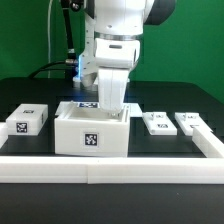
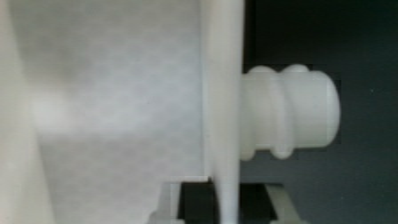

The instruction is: Assemble cabinet

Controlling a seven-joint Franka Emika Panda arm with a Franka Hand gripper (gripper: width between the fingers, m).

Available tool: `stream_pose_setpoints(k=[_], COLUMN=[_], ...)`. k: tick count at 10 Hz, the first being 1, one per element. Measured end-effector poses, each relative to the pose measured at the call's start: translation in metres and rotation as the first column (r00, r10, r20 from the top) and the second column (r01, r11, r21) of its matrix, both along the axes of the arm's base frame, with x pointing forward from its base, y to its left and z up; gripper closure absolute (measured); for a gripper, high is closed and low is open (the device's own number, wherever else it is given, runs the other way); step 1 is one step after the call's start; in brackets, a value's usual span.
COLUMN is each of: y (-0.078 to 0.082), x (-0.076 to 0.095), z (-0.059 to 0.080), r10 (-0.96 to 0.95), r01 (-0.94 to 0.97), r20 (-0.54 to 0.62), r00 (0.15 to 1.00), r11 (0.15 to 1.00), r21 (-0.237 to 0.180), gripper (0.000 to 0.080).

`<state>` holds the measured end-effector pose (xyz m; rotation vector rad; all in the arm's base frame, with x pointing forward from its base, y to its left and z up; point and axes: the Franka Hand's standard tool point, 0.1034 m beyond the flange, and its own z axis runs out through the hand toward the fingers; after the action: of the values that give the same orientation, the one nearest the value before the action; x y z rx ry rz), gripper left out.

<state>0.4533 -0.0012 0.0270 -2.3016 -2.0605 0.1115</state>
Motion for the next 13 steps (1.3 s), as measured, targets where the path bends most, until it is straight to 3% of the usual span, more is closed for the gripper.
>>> stream_pose_setpoints(k=[4, 9, 13], y=[0.015, 0.018, 0.071], x=[0.034, 0.035, 0.055], z=[-0.001, -0.002, -0.001], r10=[0.072, 0.071, 0.088], r01=[-0.073, -0.072, -0.089], r20=[0.034, 0.036, 0.059], r00=[0.997, 0.997, 0.994], r11=[0.997, 0.997, 0.996], r21=[0.009, 0.01, 0.026], gripper=[0.0758, 0.0758, 0.0758])
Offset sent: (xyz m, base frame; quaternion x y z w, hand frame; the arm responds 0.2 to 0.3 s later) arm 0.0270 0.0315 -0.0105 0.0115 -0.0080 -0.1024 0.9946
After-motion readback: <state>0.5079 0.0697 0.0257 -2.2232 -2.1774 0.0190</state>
